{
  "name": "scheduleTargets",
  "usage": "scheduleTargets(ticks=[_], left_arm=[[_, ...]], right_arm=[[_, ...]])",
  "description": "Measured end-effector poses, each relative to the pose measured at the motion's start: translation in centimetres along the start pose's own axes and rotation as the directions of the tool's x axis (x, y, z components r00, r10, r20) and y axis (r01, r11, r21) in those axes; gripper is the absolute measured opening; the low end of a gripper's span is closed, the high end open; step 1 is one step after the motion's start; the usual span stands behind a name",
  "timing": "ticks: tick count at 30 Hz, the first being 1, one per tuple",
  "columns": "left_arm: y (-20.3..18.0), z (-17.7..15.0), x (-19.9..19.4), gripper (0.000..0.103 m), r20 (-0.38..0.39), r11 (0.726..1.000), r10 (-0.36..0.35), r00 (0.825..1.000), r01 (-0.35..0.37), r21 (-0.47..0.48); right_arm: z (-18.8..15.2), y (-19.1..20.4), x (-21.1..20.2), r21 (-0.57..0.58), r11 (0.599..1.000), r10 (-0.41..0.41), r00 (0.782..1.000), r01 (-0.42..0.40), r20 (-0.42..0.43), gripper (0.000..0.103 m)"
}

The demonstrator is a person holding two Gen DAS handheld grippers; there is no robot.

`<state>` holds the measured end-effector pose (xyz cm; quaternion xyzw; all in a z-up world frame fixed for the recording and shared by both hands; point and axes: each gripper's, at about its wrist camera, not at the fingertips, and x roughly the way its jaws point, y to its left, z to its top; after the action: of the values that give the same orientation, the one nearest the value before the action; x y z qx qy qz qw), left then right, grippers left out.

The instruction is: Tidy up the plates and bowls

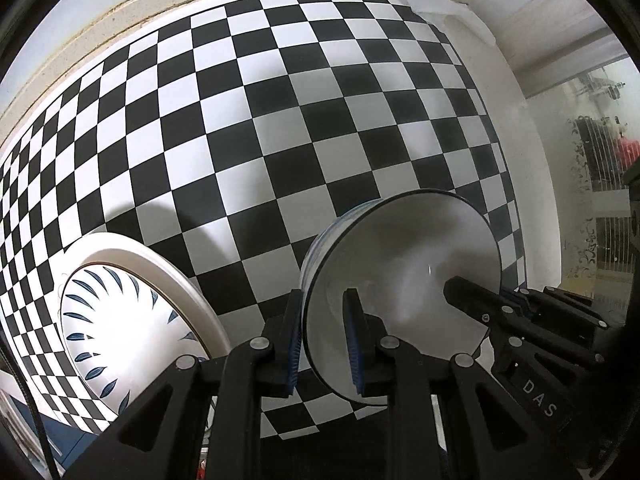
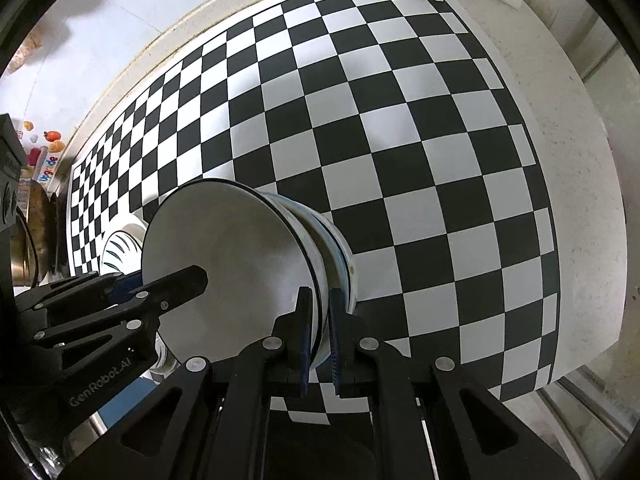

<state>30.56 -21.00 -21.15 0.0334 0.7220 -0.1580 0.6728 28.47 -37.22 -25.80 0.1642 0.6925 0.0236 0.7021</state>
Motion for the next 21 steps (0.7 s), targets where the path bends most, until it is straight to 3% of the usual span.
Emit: scheduleTargets(ticks=[15,21], left_arm=[[0.2,-0.6,-0.1,0.017,-0.01,1.0,0.004,1.0,-0.004,-0.007],[0.4,-1.2,-1.1,0.017,0.017,1.0,0.002,1.0,-0.002,-0.006]], right_arm=[[0.3,0.1,-0.3,0.006,1.0,-0.016,1.0,0.016,-0.011,0.012],[-0.3,0.0,-1.1,0.013,1.0,-0.014,1.0,0.014,-0.002,0.02]])
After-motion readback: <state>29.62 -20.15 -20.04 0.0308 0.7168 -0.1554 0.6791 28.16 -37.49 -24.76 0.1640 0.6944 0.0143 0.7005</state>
